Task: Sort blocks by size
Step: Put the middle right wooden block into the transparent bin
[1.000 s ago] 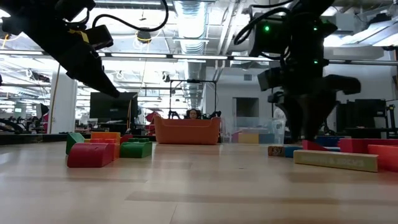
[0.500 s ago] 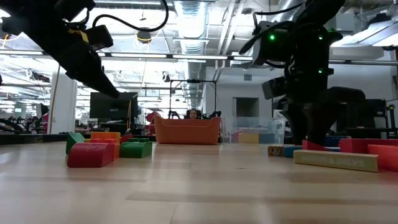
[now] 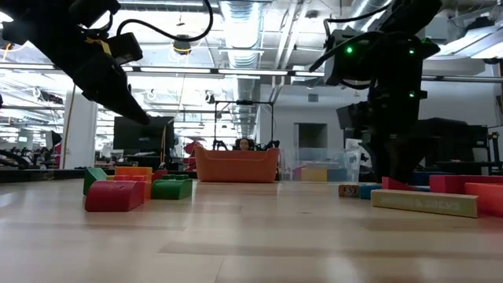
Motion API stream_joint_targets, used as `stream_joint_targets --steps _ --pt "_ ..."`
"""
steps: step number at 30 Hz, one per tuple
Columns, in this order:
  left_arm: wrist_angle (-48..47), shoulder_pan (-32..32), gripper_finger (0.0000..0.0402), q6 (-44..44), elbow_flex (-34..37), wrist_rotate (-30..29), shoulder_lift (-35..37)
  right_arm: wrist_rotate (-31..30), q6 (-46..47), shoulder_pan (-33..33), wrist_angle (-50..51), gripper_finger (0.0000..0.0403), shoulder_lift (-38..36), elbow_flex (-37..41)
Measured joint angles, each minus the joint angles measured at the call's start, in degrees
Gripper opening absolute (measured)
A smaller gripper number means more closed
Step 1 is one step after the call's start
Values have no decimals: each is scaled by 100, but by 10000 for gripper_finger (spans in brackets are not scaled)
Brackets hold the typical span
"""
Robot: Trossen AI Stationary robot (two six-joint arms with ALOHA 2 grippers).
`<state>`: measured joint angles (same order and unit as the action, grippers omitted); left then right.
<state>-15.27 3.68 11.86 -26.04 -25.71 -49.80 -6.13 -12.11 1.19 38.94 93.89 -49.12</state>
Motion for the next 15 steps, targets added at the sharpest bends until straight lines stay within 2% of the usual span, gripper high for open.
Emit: stream_joint_targets --steps 5,11,15 --pt "0 0 224 0 0 0 -1 -15 -203 -199 207 123 1 -298" --pt "2 0 224 0 0 0 0 -969 -911 -938 312 141 -232 -976" --pt "10 0 224 0 0 -3 0 -1463 -1462 -1637 -297 140 -286 -1459"
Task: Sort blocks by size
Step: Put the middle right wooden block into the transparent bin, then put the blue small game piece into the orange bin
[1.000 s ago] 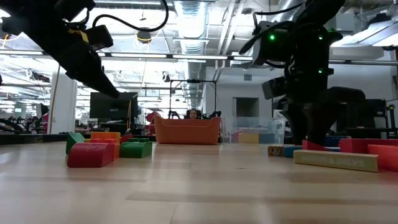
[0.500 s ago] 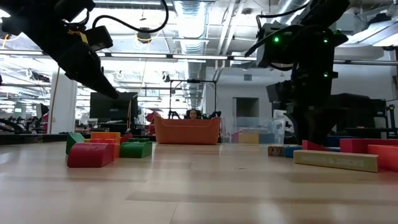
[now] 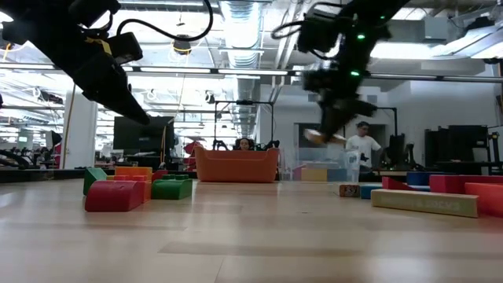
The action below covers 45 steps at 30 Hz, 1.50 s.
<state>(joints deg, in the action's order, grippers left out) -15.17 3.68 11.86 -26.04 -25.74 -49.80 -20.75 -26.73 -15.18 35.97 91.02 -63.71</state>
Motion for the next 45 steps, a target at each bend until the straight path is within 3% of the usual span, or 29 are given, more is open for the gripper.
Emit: stream_joint_targets --steps 5,11,18,25,31,35,45 --pt "6 0 224 -2 0 -1 0 -42 -360 -885 -783 135 110 -435" --pt "6 0 224 -63 0 -6 0 249 -563 -1628 -557 143 536 -797" --pt "130 0 224 -258 0 -68 -1 434 -438 -1943 -482 147 1214 -843" --pt "163 0 224 -260 0 -67 0 431 -329 -2072 -350 195 1228 -1024" --pt "167 0 224 -232 0 -61 0 422 -66 -1854 273 222 1152 -1633" --pt "187 1 224 -155 0 442 -1 425 307 -1329 315 222 838 -1592" --pt "250 411 224 -63 -33 1305 -438 437 1324 63 -2300 217 -415 559"
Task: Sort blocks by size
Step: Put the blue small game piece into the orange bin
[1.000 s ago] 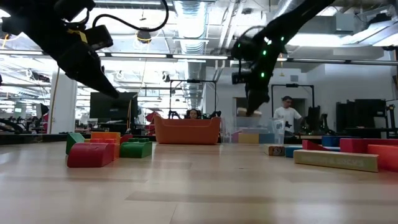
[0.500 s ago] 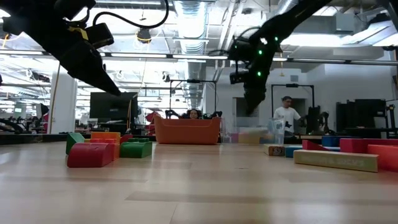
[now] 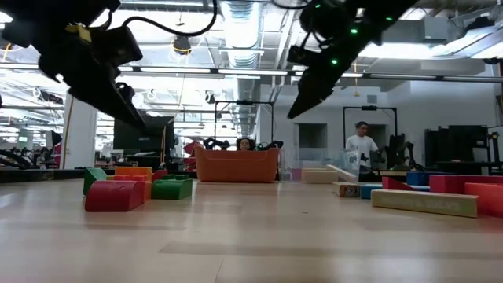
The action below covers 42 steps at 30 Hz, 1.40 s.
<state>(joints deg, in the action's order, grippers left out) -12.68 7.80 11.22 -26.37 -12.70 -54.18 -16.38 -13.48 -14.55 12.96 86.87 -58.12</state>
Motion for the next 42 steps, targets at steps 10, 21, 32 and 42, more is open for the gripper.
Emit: stream_joint_targets --steps 10,21,32,42 --pt "-397 384 224 237 -505 148 -1018 -853 1030 1225 -1686 217 8 1007" --pt "-376 103 224 -1090 -540 -147 -1800 -933 1024 1457 -2043 217 61 1003" --pt "-21 19 224 -1890 -538 72 -2298 -936 1046 1446 -2145 217 61 1003" --pt "257 -60 224 -1902 -603 169 -2281 -938 1052 1448 -2204 217 61 1003"
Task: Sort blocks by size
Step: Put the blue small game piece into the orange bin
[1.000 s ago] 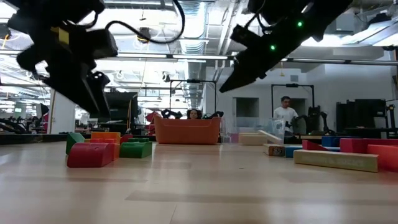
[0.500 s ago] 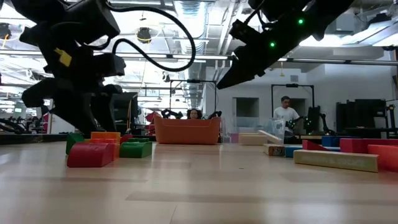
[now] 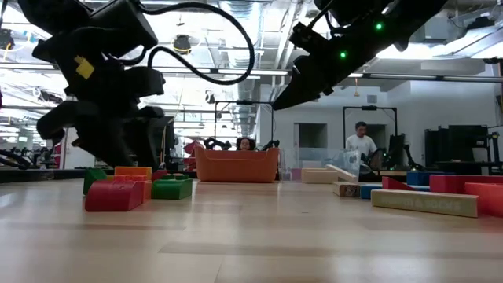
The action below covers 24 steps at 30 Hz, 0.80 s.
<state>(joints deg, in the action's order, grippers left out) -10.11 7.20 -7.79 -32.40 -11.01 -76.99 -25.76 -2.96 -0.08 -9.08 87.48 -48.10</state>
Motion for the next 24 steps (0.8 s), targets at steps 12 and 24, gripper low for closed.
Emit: stream_joint_targets --steps 12,24 --pt "-139 -64 224 -155 -446 367 -28 2 0 -7 -5 217 0 0" --pt "-941 -318 224 1513 -1041 270 -905 7 -2 -4 -3 217 0 0"
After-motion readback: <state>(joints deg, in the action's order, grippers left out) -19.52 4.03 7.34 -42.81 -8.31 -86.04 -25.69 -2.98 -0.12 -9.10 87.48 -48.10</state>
